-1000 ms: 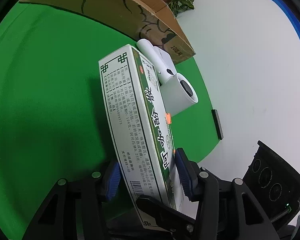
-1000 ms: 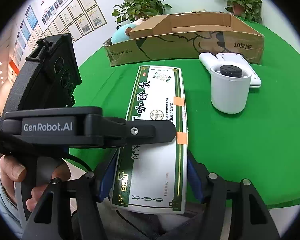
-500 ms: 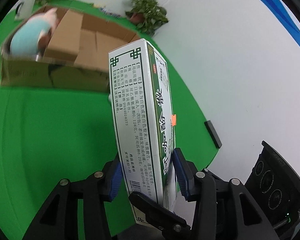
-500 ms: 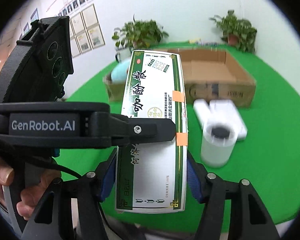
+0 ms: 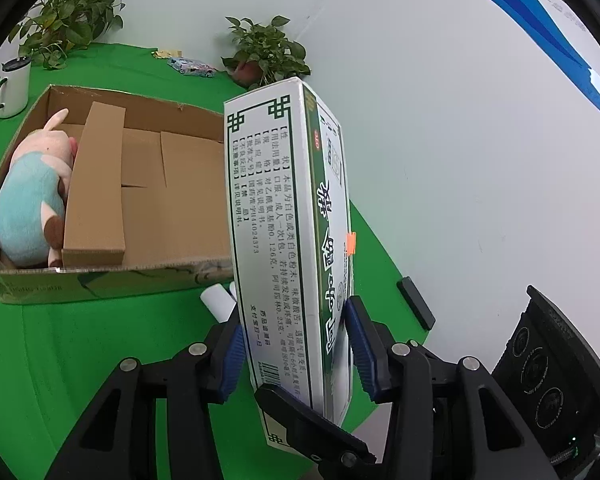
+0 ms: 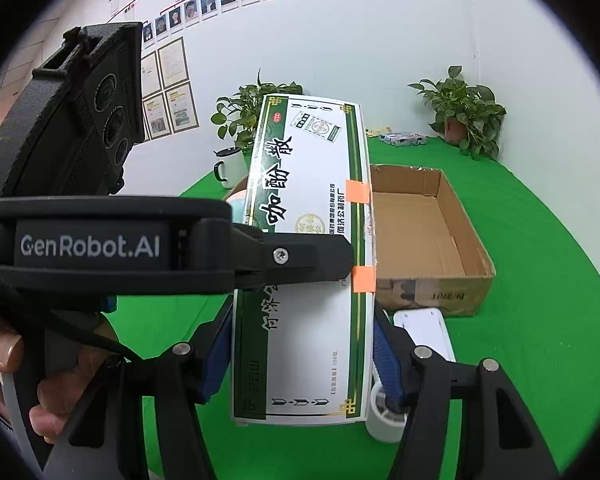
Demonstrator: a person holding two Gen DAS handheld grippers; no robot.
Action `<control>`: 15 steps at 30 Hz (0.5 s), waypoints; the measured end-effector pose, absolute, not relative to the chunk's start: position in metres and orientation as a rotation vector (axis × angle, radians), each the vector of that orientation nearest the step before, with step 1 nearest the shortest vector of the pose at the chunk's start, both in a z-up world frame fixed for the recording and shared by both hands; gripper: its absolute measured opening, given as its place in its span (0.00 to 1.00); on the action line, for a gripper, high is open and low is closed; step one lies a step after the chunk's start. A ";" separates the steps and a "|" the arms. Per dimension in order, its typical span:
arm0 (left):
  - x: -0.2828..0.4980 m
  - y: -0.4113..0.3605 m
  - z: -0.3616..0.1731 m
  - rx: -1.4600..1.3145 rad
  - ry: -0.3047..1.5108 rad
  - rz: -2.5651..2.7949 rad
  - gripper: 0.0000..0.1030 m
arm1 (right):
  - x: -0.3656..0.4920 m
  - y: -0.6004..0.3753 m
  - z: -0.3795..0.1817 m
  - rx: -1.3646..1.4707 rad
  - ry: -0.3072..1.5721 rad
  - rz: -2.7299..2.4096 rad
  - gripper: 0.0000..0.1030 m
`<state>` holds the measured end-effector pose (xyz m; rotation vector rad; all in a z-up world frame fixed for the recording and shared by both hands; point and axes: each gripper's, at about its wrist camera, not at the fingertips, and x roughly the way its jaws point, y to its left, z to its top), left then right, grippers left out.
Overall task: Organize objects
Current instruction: 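Carry the medicine box over the open box and lower it inside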
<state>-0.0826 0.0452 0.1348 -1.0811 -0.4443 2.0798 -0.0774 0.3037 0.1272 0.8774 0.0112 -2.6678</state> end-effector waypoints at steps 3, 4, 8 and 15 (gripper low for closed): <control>-0.100 0.048 0.141 -1.083 -0.453 2.083 0.43 | -0.091 0.303 0.132 0.880 0.019 -2.671 0.58; -0.106 0.048 0.144 -1.083 -0.452 2.084 0.43 | -0.091 0.304 0.134 0.879 0.022 -2.673 0.58; -0.129 0.047 0.154 -1.099 -0.447 2.093 0.43 | -0.109 0.304 0.139 0.888 0.010 -2.664 0.58; -0.180 0.044 0.161 -1.153 -0.442 2.122 0.43 | -0.146 0.297 0.146 0.944 -0.019 -2.617 0.58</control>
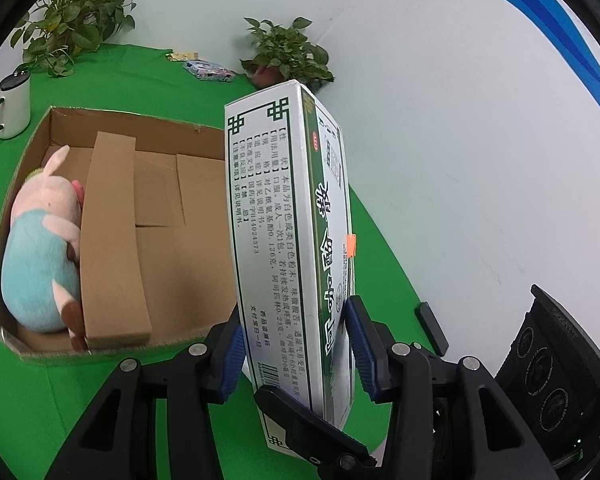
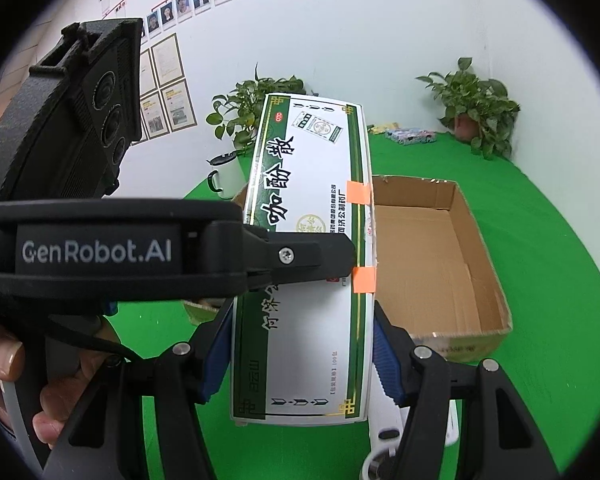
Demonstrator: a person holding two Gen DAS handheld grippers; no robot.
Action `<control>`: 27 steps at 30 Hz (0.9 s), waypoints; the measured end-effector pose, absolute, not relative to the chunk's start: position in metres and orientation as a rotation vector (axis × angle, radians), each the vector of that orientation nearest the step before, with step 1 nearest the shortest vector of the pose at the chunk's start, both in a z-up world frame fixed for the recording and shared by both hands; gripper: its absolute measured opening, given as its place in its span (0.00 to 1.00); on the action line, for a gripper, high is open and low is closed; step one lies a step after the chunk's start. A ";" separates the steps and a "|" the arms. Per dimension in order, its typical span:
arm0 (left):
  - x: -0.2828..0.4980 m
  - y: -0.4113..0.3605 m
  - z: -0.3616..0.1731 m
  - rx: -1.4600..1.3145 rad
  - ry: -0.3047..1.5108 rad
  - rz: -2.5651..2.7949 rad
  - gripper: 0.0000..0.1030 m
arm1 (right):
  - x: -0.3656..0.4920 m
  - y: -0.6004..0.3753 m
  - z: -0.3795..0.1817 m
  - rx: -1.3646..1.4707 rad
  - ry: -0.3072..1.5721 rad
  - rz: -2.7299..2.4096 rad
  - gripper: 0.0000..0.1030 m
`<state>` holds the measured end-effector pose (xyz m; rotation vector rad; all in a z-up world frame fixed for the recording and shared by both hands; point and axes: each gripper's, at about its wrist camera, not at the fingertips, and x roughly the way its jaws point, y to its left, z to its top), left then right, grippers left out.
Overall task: Organize objects
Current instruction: 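Carry the medicine box over the open box and lower it inside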
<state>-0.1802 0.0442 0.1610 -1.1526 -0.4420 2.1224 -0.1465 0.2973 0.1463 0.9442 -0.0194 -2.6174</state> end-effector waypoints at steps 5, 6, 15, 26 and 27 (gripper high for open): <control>-0.222 0.044 0.157 -1.219 -0.432 2.146 0.43 | -0.184 0.293 0.147 1.028 -0.062 -2.544 0.58; -0.230 0.044 0.156 -1.233 -0.433 2.145 0.43 | -0.191 0.293 0.146 1.038 -0.069 -2.536 0.58; -0.289 0.066 0.116 -1.427 -0.355 2.136 0.43 | -0.244 0.306 0.107 1.192 -0.214 -2.421 0.58; -0.345 0.098 0.067 -1.652 -0.260 2.133 0.43 | -0.292 0.329 0.050 1.308 -0.439 -2.275 0.58; -0.349 0.101 0.061 -1.680 -0.257 2.126 0.43 | -0.295 0.331 0.042 1.326 -0.462 -2.258 0.58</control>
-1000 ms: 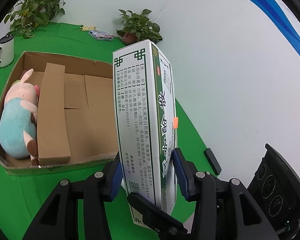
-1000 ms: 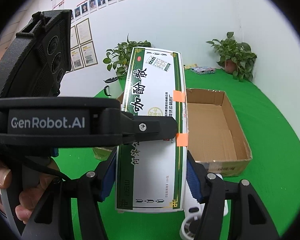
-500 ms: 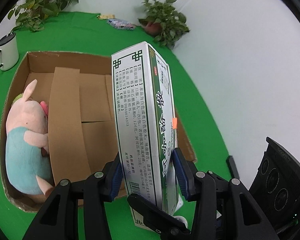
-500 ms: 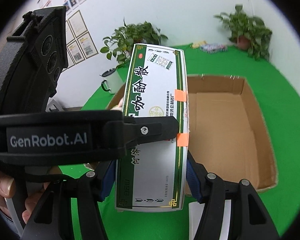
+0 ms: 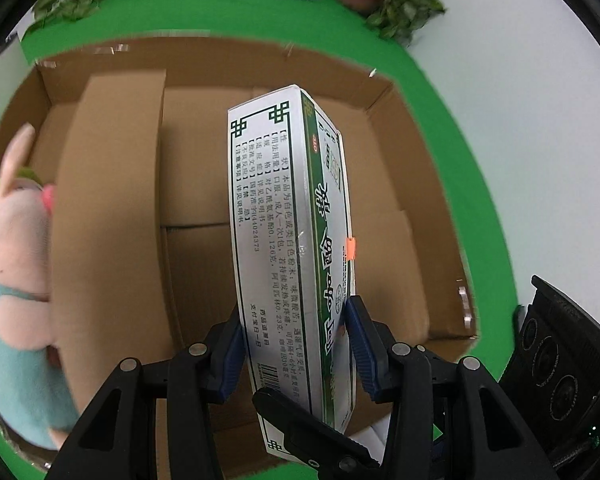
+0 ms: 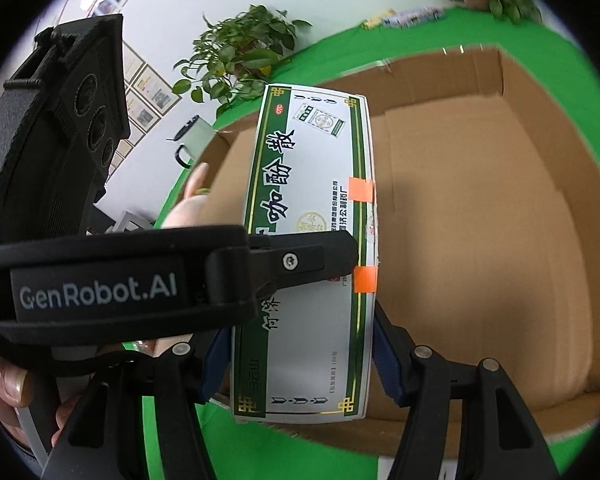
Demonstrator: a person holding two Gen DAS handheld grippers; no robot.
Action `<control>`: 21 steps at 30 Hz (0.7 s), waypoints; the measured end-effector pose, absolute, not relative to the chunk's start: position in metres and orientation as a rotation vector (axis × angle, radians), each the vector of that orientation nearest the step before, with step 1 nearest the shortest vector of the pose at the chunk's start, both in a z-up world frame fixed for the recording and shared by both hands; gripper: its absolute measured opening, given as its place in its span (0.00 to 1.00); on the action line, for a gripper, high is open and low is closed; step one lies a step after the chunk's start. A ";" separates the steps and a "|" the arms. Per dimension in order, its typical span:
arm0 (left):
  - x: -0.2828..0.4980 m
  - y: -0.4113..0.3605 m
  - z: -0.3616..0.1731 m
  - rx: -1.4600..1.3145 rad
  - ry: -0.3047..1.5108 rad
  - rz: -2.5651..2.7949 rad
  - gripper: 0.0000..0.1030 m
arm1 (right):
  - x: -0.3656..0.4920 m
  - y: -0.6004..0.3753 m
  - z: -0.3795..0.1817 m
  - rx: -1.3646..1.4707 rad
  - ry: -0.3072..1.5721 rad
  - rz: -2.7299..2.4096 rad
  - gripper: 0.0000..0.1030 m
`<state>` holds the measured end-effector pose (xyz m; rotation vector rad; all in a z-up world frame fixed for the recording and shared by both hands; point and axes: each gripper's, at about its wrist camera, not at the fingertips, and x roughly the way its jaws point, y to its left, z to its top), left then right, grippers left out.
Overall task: Organize objects
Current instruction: 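Carry the medicine box over the open box and lower it inside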
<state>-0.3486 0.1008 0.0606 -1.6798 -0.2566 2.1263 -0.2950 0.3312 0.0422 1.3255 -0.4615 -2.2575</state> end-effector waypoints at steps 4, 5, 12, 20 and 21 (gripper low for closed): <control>-0.352 0.112 0.057 -1.721 -0.181 2.150 0.44 | -0.293 0.339 0.025 1.337 -0.529 -2.203 0.58; -0.354 0.112 0.057 -1.736 -0.187 2.148 0.44 | -0.293 0.340 0.025 1.340 -0.534 -2.196 0.58; -0.353 0.102 0.058 -1.771 -0.212 2.167 0.47 | -0.286 0.341 0.021 1.333 -0.505 -2.181 0.59; -0.330 0.061 0.090 -1.640 -0.248 2.254 0.47 | -0.287 0.328 0.020 1.417 -0.441 -2.211 0.59; -0.325 0.052 0.094 -1.622 -0.271 2.263 0.47 | -0.286 0.325 0.019 1.431 -0.429 -2.217 0.59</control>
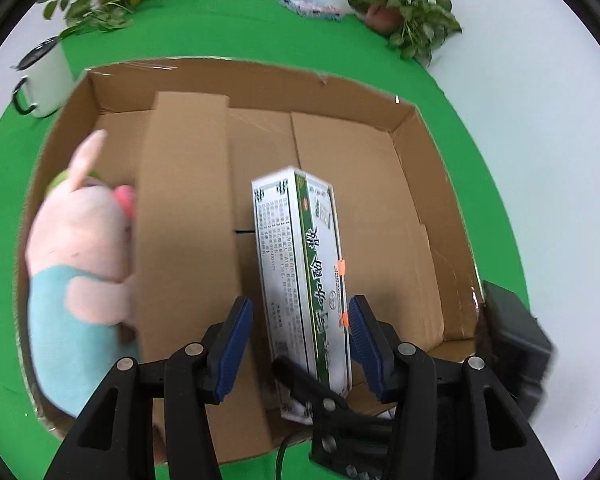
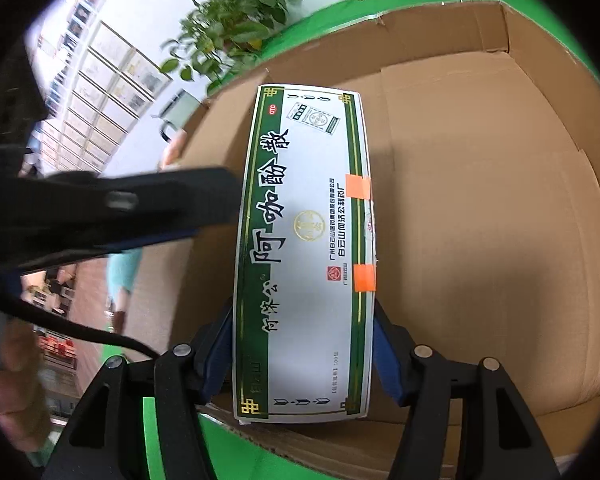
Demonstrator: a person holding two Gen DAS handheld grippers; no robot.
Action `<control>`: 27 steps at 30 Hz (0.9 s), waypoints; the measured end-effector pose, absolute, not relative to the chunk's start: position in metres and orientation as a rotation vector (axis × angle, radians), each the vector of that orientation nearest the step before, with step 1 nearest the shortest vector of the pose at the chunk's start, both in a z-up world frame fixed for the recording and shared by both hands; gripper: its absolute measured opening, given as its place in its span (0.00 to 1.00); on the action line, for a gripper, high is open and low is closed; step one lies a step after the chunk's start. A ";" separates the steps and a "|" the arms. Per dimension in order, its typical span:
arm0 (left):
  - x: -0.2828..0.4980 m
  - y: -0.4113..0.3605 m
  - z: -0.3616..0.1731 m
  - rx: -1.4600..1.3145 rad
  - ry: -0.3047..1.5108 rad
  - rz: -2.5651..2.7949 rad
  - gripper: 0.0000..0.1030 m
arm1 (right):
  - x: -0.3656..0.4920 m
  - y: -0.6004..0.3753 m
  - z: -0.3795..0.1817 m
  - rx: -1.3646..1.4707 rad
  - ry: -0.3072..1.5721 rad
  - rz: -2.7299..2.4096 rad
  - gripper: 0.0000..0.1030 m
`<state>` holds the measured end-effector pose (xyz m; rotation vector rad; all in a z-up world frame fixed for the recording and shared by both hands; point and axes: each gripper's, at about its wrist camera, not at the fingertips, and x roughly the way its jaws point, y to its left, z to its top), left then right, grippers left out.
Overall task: Organize objects
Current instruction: 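Carry the medicine box over the open box and lower it inside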
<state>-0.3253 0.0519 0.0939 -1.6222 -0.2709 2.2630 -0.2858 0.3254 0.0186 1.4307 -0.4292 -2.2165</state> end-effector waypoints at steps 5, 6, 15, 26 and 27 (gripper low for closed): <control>-0.309 0.026 0.100 -1.577 -0.303 2.286 0.47 | -0.287 0.315 0.017 1.465 -0.402 -2.207 0.63; -0.306 0.023 0.099 -1.578 -0.300 2.288 0.47 | -0.286 0.314 0.017 1.464 -0.407 -2.195 0.63; -0.283 0.009 0.094 -1.503 -0.364 2.318 0.47 | -0.272 0.324 0.029 1.388 -0.340 -2.262 0.65; -0.244 -0.013 0.120 -1.326 -0.373 2.465 0.47 | -0.268 0.315 0.041 1.332 -0.351 -2.309 0.79; -0.238 -0.016 0.123 -1.310 -0.360 2.487 0.47 | -0.268 0.313 0.040 1.350 -0.319 -2.325 0.77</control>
